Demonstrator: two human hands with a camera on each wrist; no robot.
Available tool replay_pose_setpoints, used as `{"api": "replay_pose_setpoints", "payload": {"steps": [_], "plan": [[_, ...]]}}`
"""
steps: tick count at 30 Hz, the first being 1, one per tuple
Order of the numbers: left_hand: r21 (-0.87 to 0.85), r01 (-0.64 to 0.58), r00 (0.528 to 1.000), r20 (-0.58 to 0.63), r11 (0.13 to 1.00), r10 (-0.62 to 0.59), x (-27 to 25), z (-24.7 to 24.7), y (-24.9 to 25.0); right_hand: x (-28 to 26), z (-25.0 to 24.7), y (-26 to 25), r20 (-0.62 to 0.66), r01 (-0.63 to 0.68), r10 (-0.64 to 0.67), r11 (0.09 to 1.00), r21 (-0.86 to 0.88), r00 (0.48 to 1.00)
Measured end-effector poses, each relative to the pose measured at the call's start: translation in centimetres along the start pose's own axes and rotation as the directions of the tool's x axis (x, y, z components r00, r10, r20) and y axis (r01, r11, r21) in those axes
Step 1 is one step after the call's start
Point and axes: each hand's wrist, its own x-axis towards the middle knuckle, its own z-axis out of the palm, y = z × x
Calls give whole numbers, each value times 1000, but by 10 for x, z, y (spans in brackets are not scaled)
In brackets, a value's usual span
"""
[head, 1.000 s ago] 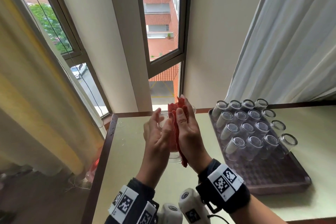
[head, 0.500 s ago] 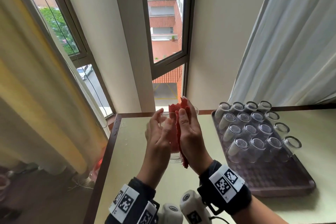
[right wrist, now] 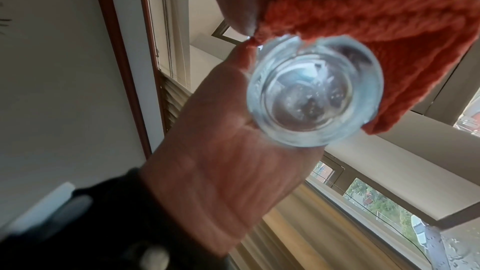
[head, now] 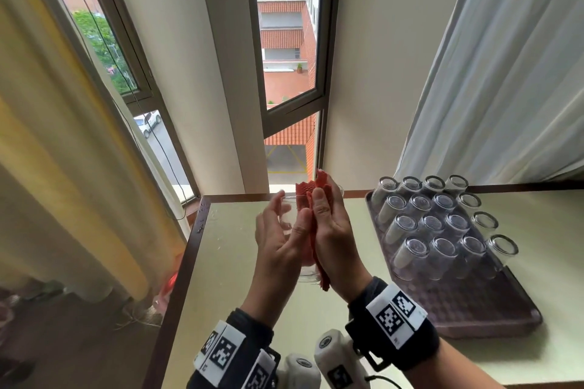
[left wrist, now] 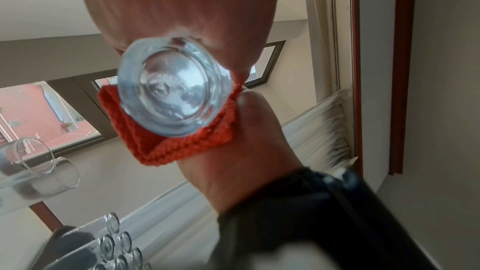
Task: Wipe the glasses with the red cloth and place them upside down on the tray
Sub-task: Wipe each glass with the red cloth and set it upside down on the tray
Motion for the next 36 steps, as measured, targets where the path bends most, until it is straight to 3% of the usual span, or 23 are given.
{"api": "replay_pose_setpoints", "payload": {"steps": [6, 13, 23, 36], "plan": [[-34, 31, 999, 21, 999, -31, 3, -4, 3, -8, 2, 15, 21, 19, -16, 994, -109, 1000], [-31, 36, 999, 7, 999, -36, -1, 0, -1, 3, -1, 7, 8, 20, -20, 999, -25, 1000], [39, -27, 998, -51, 999, 29, 8, -6, -3, 0, -1, 16, 50, 105, -100, 990, -98, 994], [-12, 13, 1000, -13, 1000, -13, 7, -6, -2, -2, 4, 28, 21, 35, -34, 998, -55, 999]]}}
